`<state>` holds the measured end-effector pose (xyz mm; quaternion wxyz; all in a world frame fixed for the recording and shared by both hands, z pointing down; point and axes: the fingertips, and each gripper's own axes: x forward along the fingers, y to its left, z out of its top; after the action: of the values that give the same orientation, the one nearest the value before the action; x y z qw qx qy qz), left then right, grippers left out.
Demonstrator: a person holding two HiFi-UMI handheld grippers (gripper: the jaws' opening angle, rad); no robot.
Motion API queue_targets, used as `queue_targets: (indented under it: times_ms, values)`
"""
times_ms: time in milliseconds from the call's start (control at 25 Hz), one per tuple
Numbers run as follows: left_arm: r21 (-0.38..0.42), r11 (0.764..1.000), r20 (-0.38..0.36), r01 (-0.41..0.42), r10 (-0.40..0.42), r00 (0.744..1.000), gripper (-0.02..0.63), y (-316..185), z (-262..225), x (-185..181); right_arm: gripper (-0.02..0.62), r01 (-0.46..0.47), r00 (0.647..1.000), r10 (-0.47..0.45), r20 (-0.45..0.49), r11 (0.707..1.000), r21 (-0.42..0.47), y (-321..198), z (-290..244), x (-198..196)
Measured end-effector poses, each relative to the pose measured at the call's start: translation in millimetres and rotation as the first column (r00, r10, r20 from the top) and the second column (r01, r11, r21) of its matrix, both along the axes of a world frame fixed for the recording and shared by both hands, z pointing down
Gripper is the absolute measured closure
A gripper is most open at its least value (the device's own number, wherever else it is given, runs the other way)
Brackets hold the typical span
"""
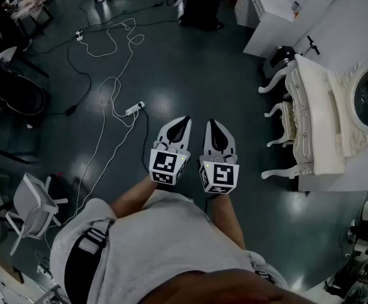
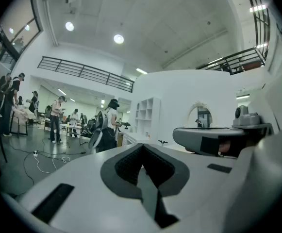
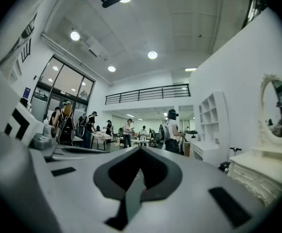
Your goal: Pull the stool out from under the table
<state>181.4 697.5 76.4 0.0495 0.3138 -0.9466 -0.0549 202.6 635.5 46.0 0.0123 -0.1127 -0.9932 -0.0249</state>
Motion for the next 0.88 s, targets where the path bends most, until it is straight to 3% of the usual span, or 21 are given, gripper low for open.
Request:
queue_targets:
  times_ms: [440,880]
  values:
    - [-0.004,1.0,-0.011,0.013,-0.013,1.0,0.601,25.6,8.1,-28.6,0.581,-0.008,1.0,0.008,-0.009,1.0,-0.02,22.6,9.7,-30.2]
    - [-0.011,1.0,0.001,-0.009,0.009,1.0,0.601,49.3,8.8,-88.9,0.581,-0.04,0.999,0.041,0.012,0.998,-0.038,43.7,7.3,-92.6]
